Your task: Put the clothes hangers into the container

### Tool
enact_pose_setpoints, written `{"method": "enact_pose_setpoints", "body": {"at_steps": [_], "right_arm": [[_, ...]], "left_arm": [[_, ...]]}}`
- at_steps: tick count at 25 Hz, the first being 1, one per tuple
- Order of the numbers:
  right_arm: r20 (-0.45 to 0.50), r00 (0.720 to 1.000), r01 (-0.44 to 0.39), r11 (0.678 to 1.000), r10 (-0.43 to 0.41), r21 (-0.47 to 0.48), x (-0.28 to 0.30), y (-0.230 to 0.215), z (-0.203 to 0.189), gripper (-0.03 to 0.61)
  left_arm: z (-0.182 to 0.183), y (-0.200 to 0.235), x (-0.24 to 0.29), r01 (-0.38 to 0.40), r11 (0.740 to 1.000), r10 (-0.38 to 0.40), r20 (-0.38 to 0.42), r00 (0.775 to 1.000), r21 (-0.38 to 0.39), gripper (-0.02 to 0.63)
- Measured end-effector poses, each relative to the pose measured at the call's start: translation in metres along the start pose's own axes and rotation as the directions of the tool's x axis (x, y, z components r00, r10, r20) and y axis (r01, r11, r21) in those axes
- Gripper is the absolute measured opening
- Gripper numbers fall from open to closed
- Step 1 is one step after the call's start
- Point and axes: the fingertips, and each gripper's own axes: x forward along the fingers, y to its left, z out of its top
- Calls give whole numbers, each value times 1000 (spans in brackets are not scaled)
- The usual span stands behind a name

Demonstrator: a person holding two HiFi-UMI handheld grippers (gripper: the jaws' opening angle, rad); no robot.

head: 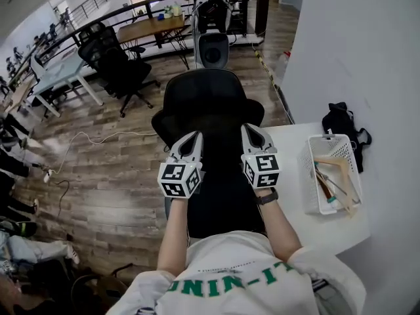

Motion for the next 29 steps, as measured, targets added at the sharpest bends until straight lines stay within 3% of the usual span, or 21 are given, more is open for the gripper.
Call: {"method": "enact_pose_setpoints", "body": {"at_steps": [15,29], "right_arm": [[-8,996,-90,994,90,-63,24,62,12,15],[-5,997,-74,997,74,-29,31,35,2,15]], "left_arm": [[15,51,-38,-230,969,222,103,970,84,14],[-2,55,-21,-236,970,228,115,967,57,14]]}}
